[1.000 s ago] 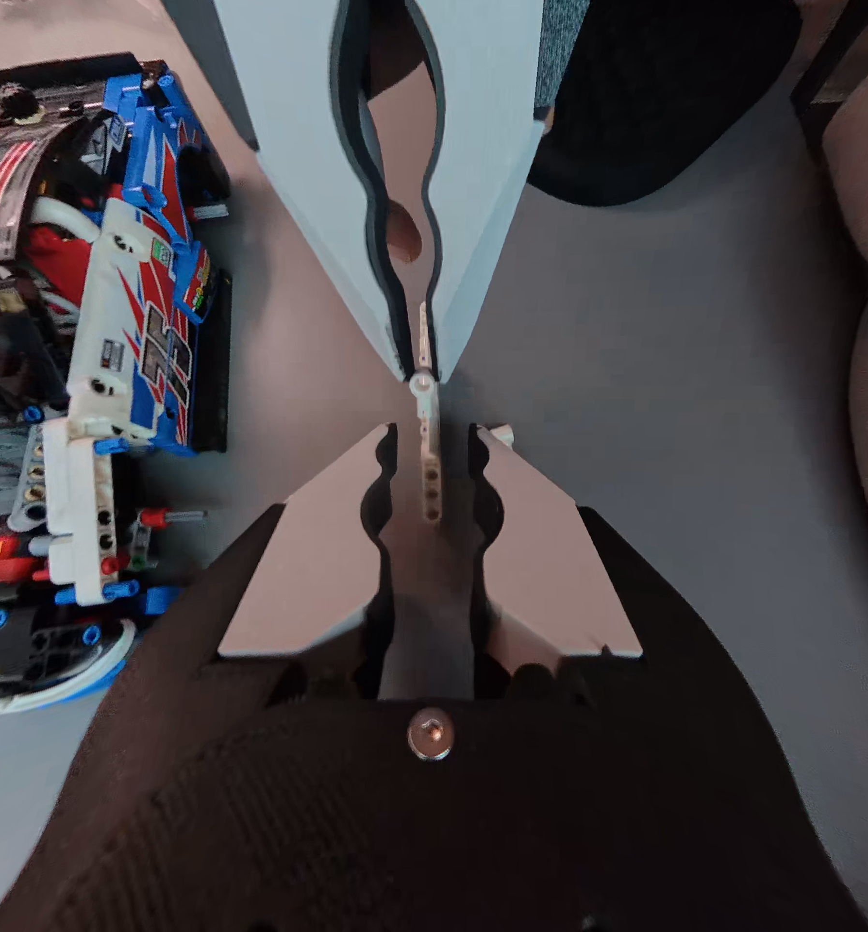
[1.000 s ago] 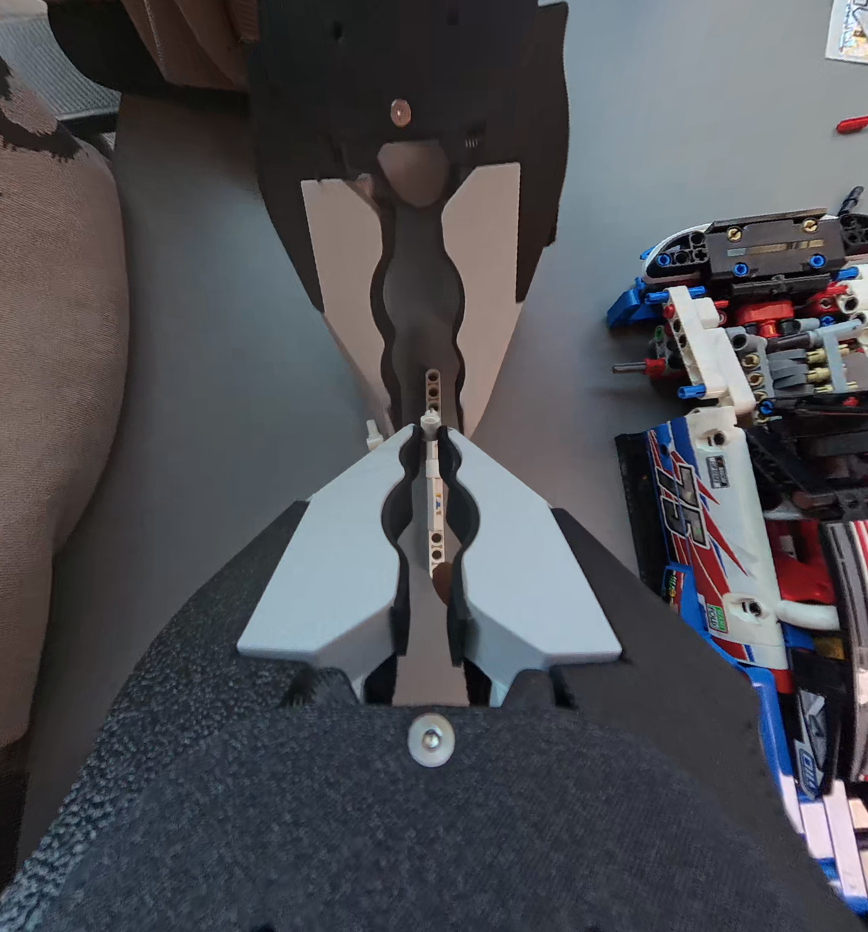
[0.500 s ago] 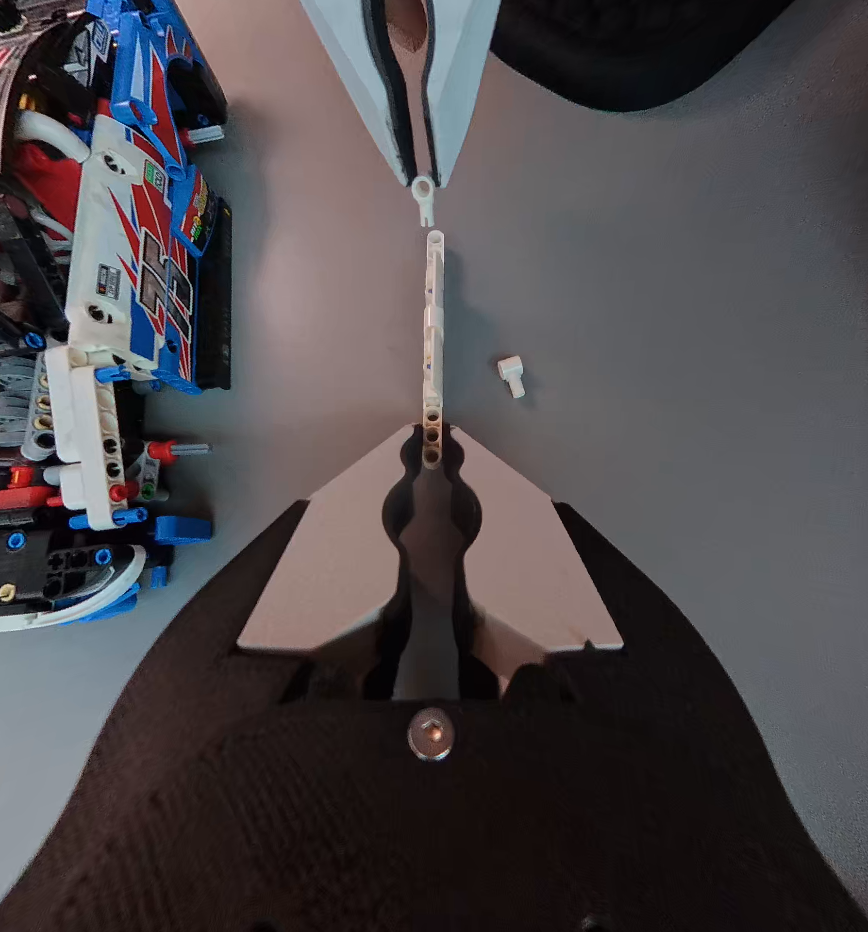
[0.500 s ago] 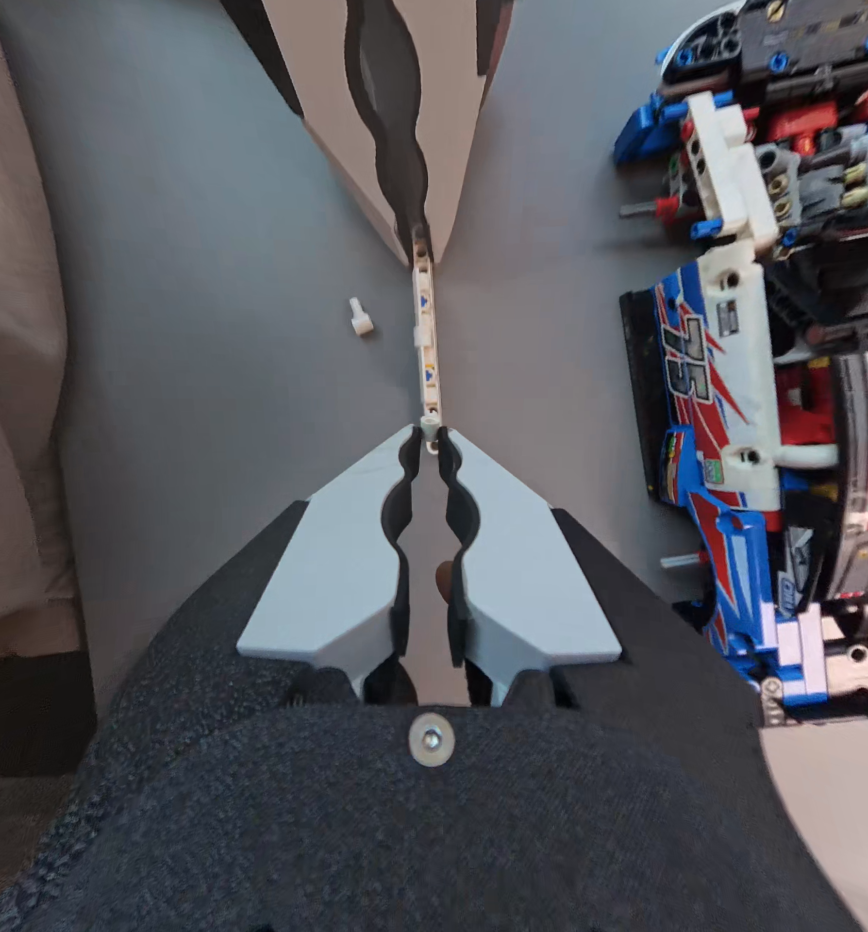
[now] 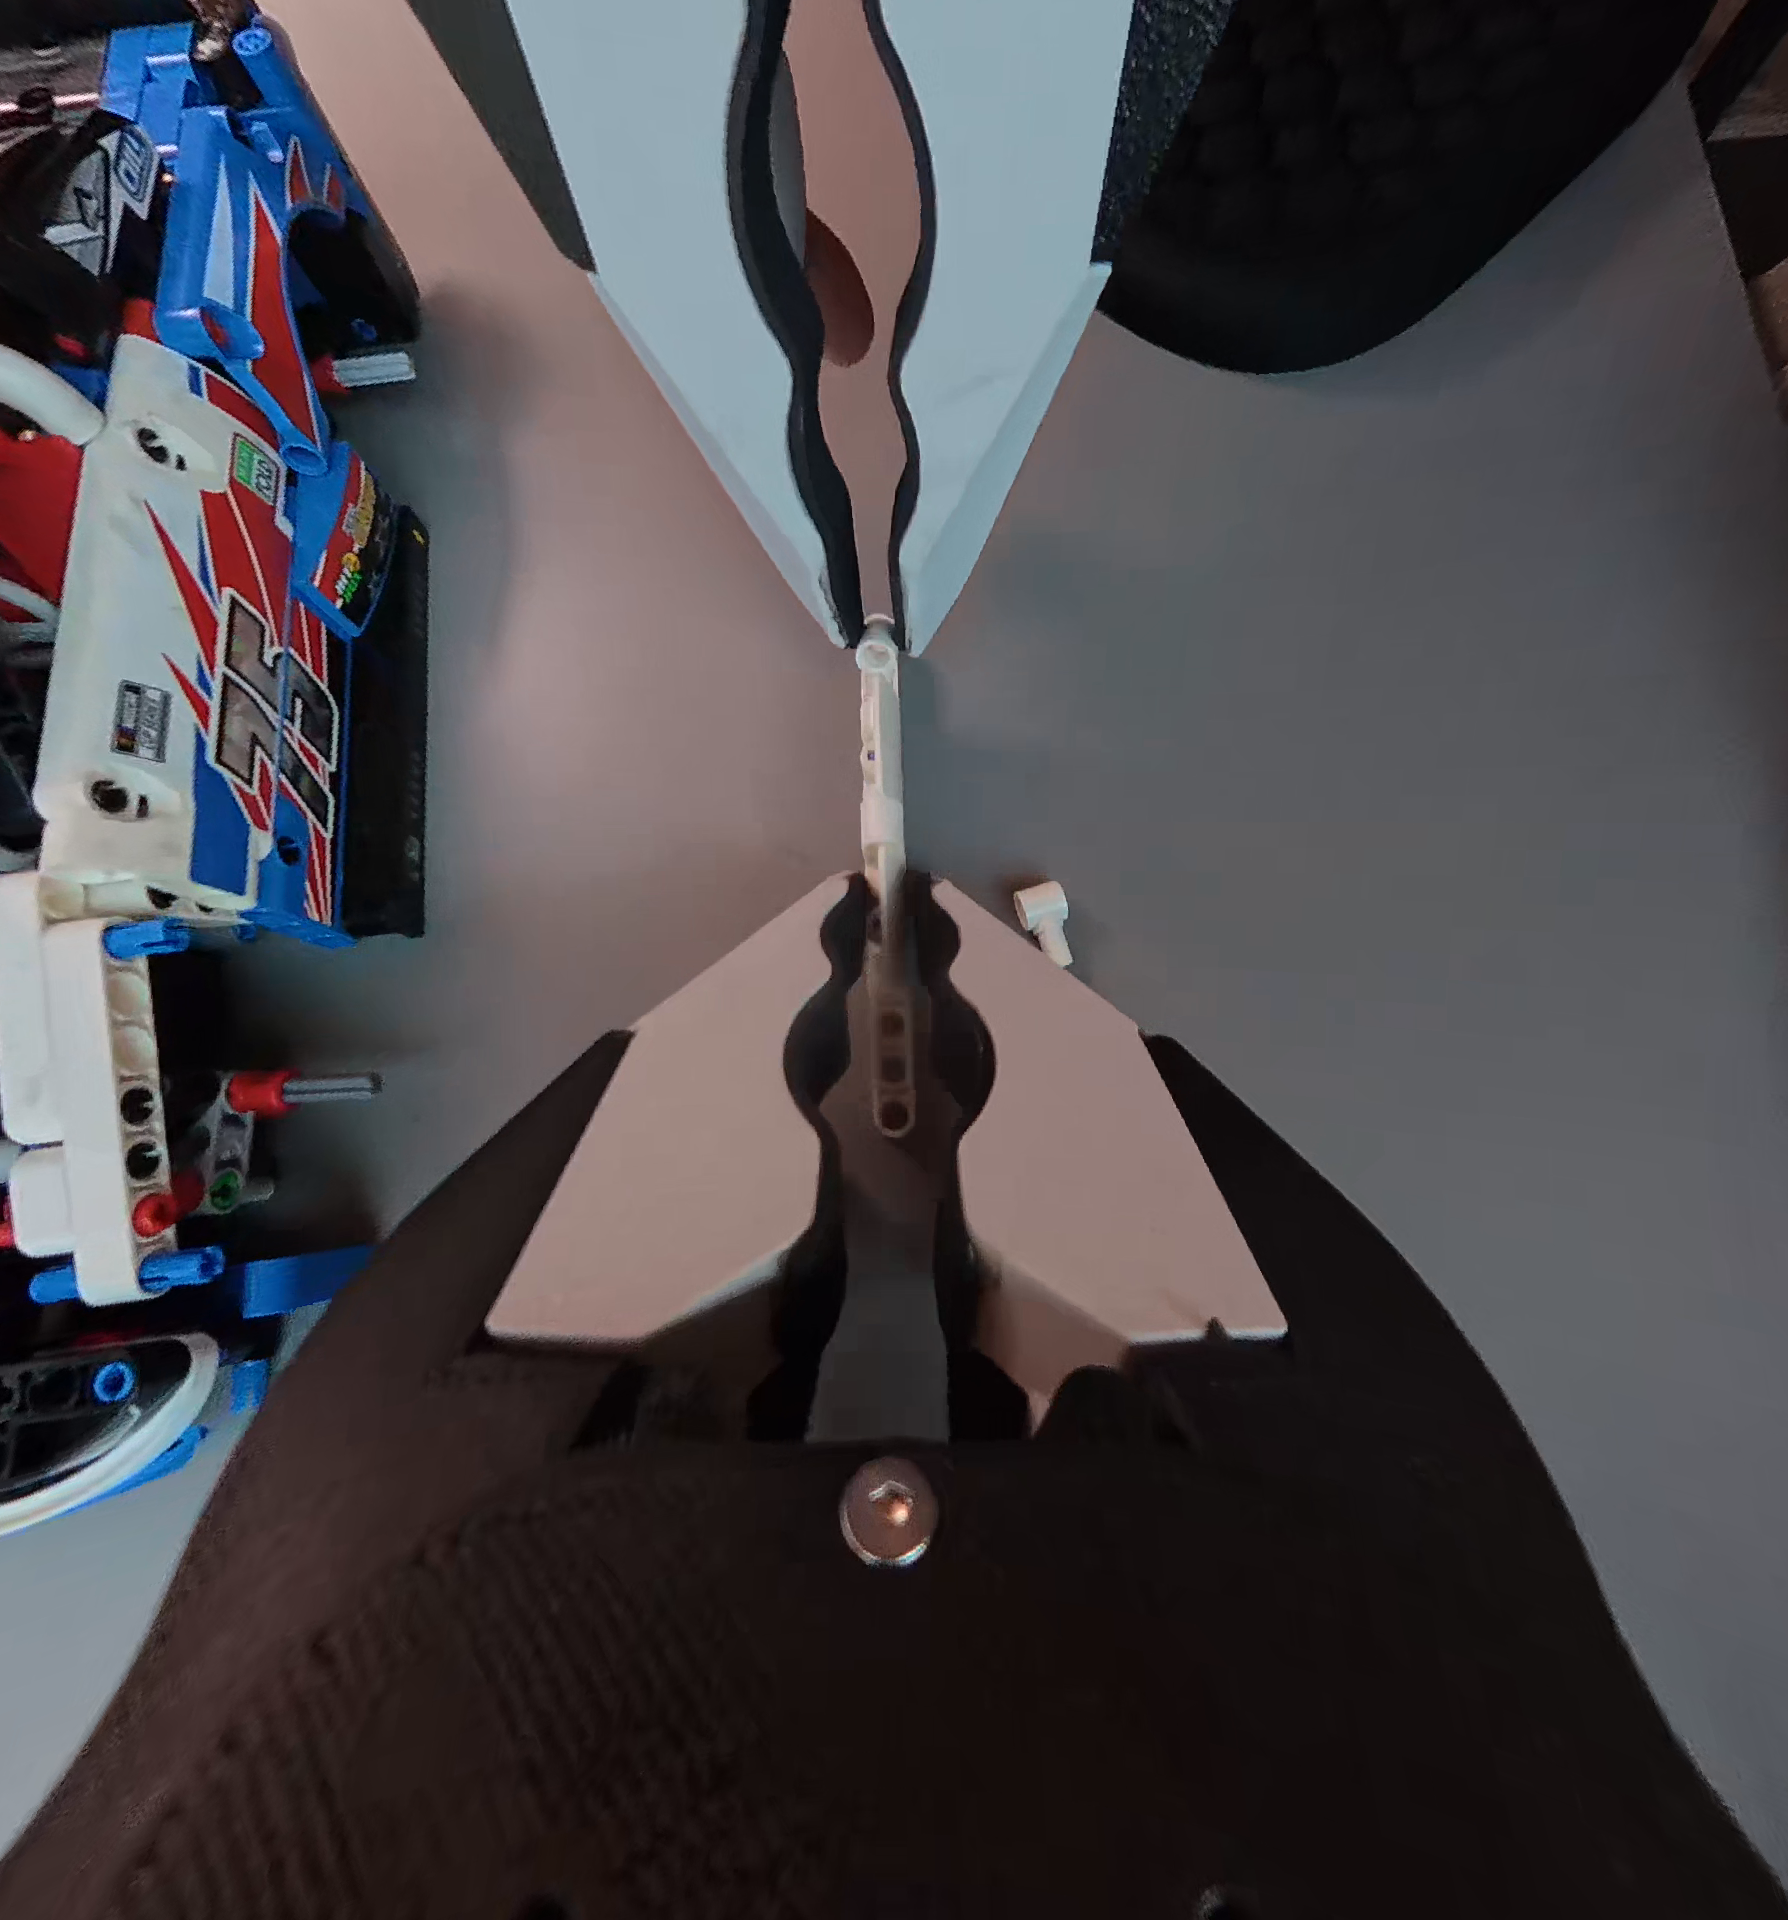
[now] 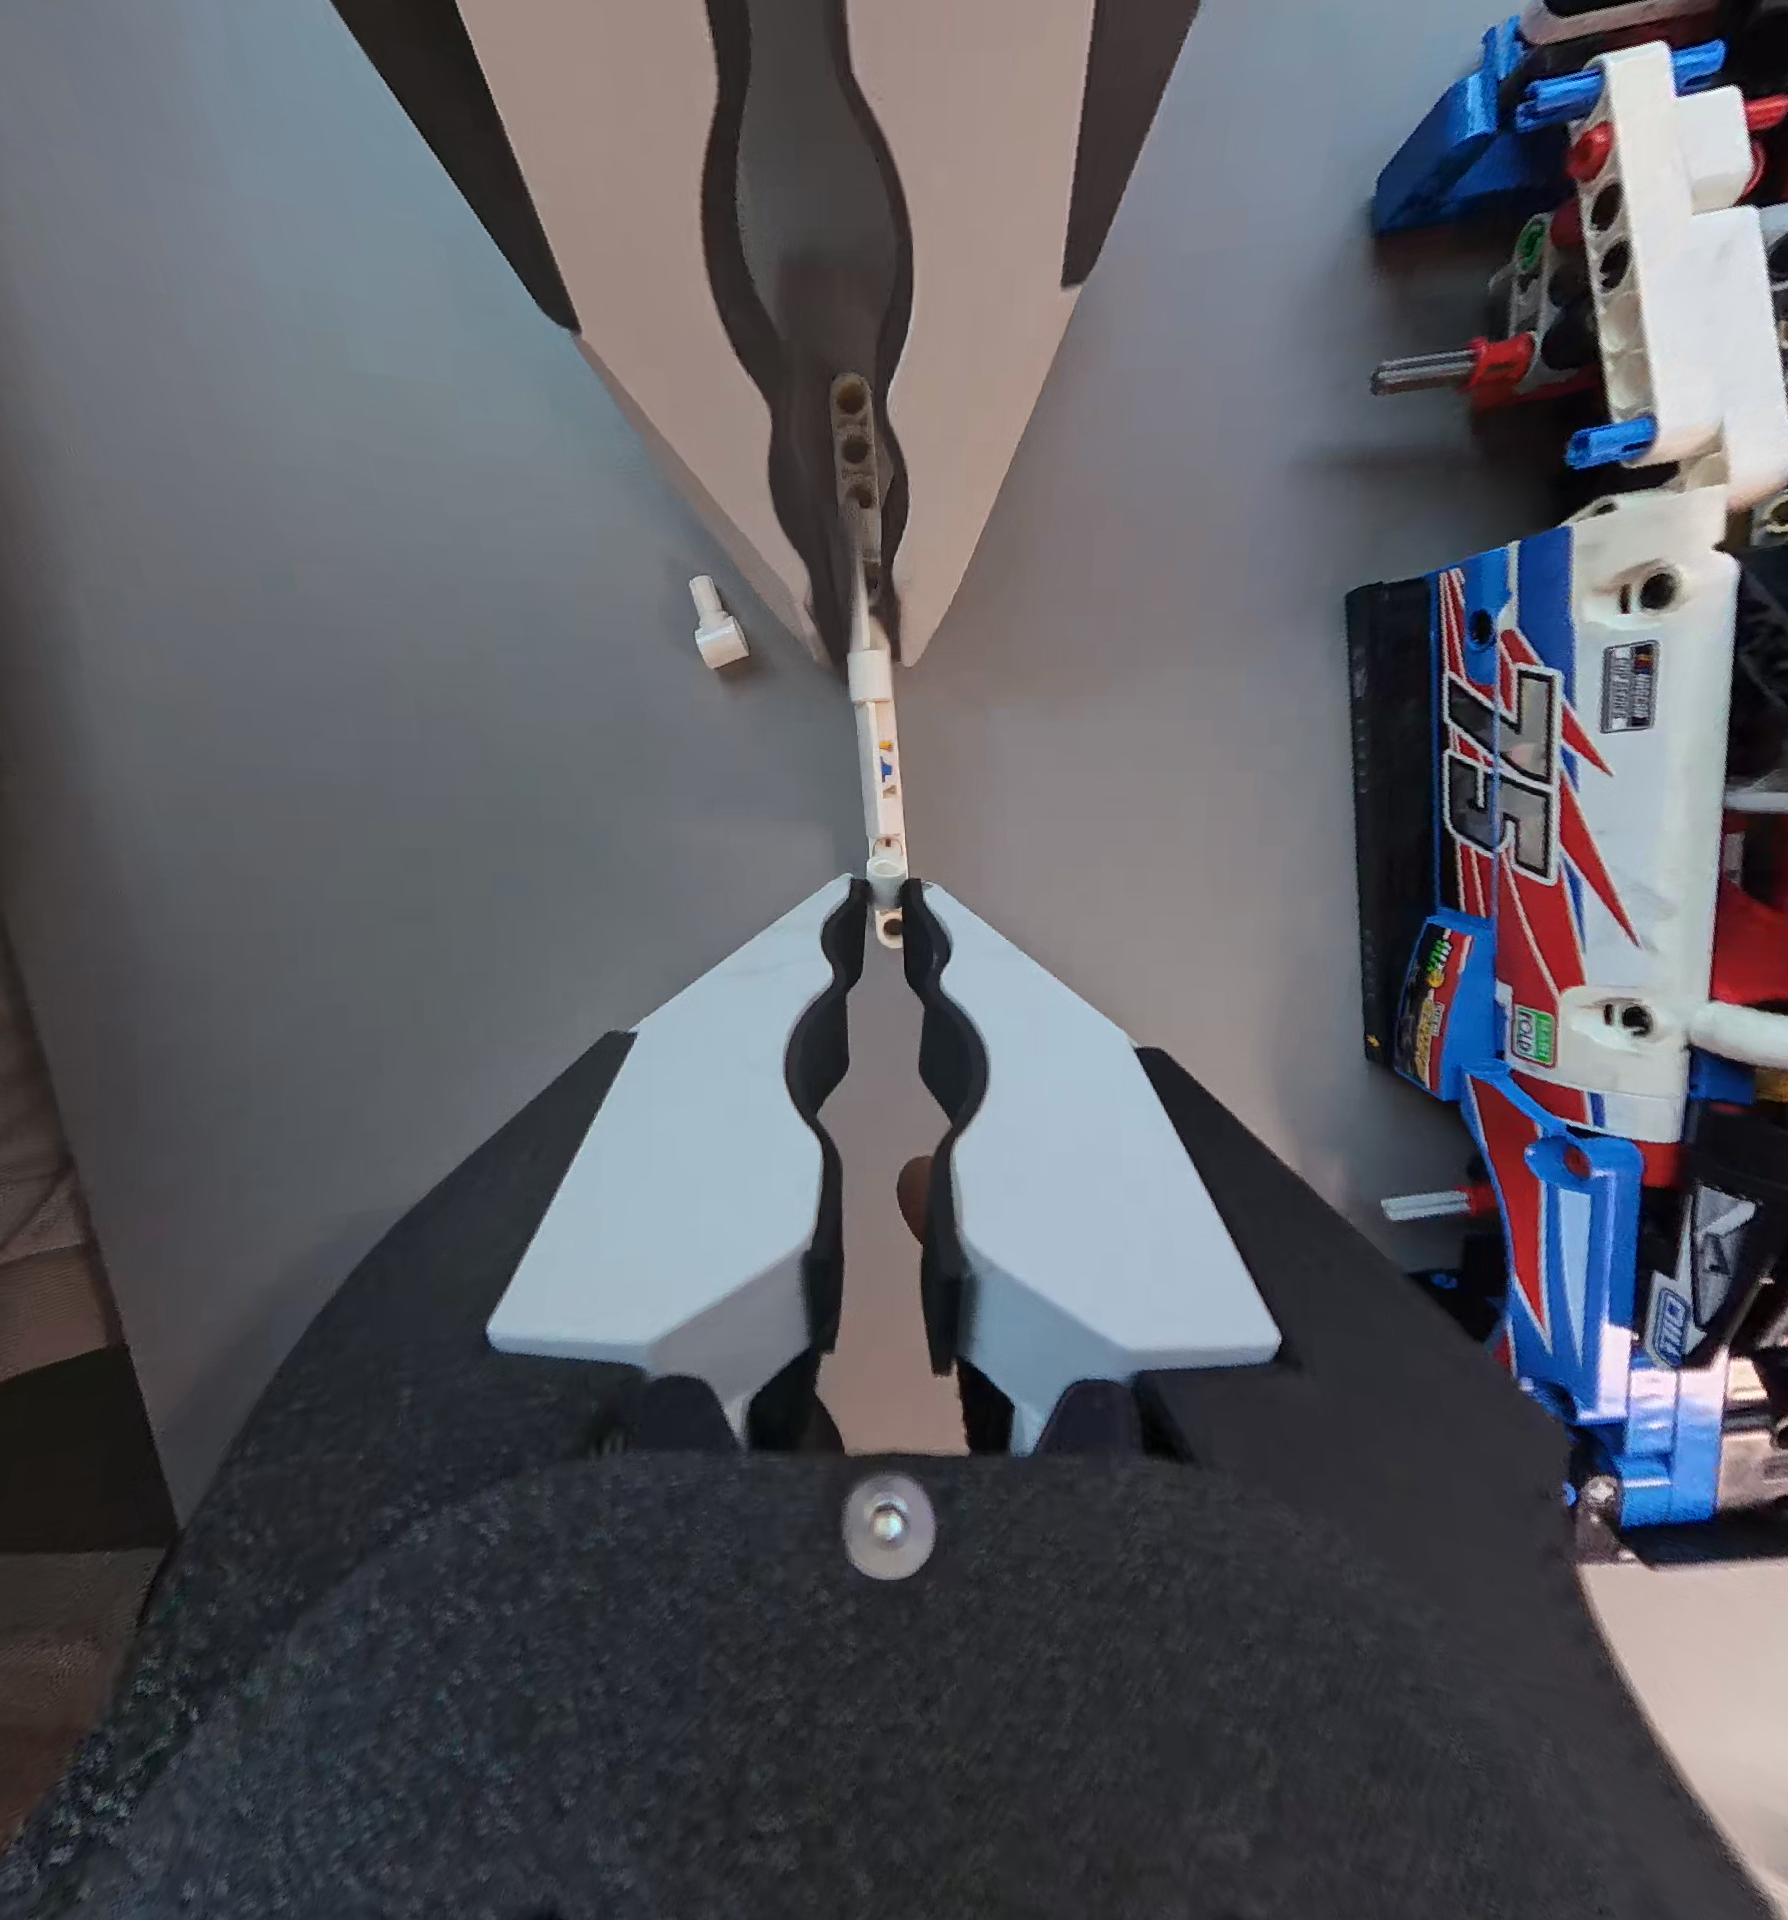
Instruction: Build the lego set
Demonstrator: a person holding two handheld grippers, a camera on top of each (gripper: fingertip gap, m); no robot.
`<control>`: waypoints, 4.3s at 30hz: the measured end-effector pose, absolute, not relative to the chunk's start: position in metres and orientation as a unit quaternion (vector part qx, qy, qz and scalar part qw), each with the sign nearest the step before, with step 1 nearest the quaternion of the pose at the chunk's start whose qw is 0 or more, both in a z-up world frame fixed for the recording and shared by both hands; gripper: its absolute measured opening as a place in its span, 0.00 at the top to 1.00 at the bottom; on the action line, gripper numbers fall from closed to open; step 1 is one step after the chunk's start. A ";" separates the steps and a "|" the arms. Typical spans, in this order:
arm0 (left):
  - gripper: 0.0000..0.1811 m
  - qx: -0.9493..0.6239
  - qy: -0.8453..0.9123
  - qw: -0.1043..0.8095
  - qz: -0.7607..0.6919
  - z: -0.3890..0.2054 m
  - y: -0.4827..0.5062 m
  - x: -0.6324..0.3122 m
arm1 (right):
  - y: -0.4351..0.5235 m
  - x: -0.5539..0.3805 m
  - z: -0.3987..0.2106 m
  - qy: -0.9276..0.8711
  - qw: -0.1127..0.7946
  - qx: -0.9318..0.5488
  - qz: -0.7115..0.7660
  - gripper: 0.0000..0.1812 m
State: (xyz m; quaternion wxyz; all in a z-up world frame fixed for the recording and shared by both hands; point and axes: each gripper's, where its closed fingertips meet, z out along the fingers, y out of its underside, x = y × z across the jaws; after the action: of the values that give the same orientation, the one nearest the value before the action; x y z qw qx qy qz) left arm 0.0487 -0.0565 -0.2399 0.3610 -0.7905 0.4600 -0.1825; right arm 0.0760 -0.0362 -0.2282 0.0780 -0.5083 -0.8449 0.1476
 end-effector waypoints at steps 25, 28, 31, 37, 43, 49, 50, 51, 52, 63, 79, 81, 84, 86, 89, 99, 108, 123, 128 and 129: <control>0.97 -0.785 0.460 0.368 -0.191 -0.240 -0.055 0.047 | -0.033 0.077 -0.231 -0.888 0.068 -0.452 0.050 0.97; 0.97 -0.786 0.457 0.368 -0.196 -0.240 -0.056 0.045 | -0.031 0.078 -0.234 -0.887 0.077 -0.452 0.044 0.98; 0.97 -0.785 0.458 0.369 -0.192 -0.240 -0.056 0.045 | -0.032 0.076 -0.227 -0.882 0.080 -0.461 0.052 0.99; 0.97 -0.787 0.455 0.374 -0.185 -0.240 -0.056 0.044 | -0.032 0.076 -0.224 -0.878 0.077 -0.468 0.065 0.99; 0.88 -0.776 0.451 0.399 -0.188 -0.225 -0.057 0.048 | -0.032 0.081 -0.214 -0.855 0.108 -0.492 0.121 1.00; 0.88 -0.765 0.474 0.406 -0.158 -0.216 -0.065 0.043 | -0.071 0.084 -0.209 -0.806 0.167 -0.508 0.253 0.95; 0.89 -0.765 0.474 0.409 -0.152 -0.213 -0.066 0.040 | -0.077 0.085 -0.211 -0.800 0.179 -0.507 0.265 0.94; 0.90 -0.767 0.472 0.409 -0.148 -0.211 -0.066 0.037 | -0.081 0.085 -0.214 -0.794 0.190 -0.509 0.272 0.93; 0.90 -0.769 0.470 0.406 -0.148 -0.211 -0.067 0.035 | -0.083 0.084 -0.218 -0.788 0.198 -0.515 0.273 0.92; 0.92 -0.756 0.466 0.391 -0.243 -0.205 -0.097 0.054 | -0.096 0.065 -0.223 -0.791 0.206 -0.505 0.276 0.97; 0.97 -0.735 0.362 0.370 -0.437 -0.173 -0.107 0.067 | -0.102 0.059 -0.168 -0.852 0.408 -0.278 0.176 0.97; 0.98 -0.734 0.370 0.379 -0.424 -0.174 -0.106 0.067 | -0.102 0.059 -0.168 -0.850 0.414 -0.275 0.174 0.97; 0.98 -0.718 0.397 0.425 -0.383 -0.169 -0.101 0.066 | -0.099 0.059 -0.164 -0.815 0.400 -0.341 0.245 0.96; 0.98 -0.703 0.408 0.466 -0.351 -0.162 -0.096 0.065 | -0.098 0.061 -0.160 -0.763 0.358 -0.411 0.347 0.88; 0.98 -0.679 0.419 0.513 -0.316 -0.153 -0.092 0.066 | -0.095 0.061 -0.146 -0.680 0.332 -0.464 0.460 0.91; 0.98 -0.670 0.423 0.546 -0.273 -0.149 -0.087 0.069 | -0.090 0.059 -0.141 -0.640 0.325 -0.487 0.497 0.97; 0.88 -0.763 0.386 0.462 -0.237 -0.187 -0.065 0.038 | -0.046 0.063 -0.171 -0.779 0.269 -0.486 0.290 0.97; 0.97 -0.798 0.436 0.372 -0.188 -0.239 -0.060 0.039 | -0.047 0.054 -0.226 -0.861 0.165 -0.448 0.177 0.97; 0.97 -0.796 0.439 0.371 -0.191 -0.240 -0.061 0.039 | -0.049 0.053 -0.228 -0.872 0.156 -0.436 0.161 0.97; 0.97 -0.795 0.440 0.371 -0.191 -0.240 -0.061 0.039 | -0.049 0.053 -0.228 -0.874 0.154 -0.434 0.157 0.97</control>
State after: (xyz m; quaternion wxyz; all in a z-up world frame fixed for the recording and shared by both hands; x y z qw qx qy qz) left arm 0.0392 -0.0606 -0.2397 0.3708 -0.7952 0.4400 -0.1912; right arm 0.0530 -0.0489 -0.2276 0.1536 -0.4335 -0.8739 0.1572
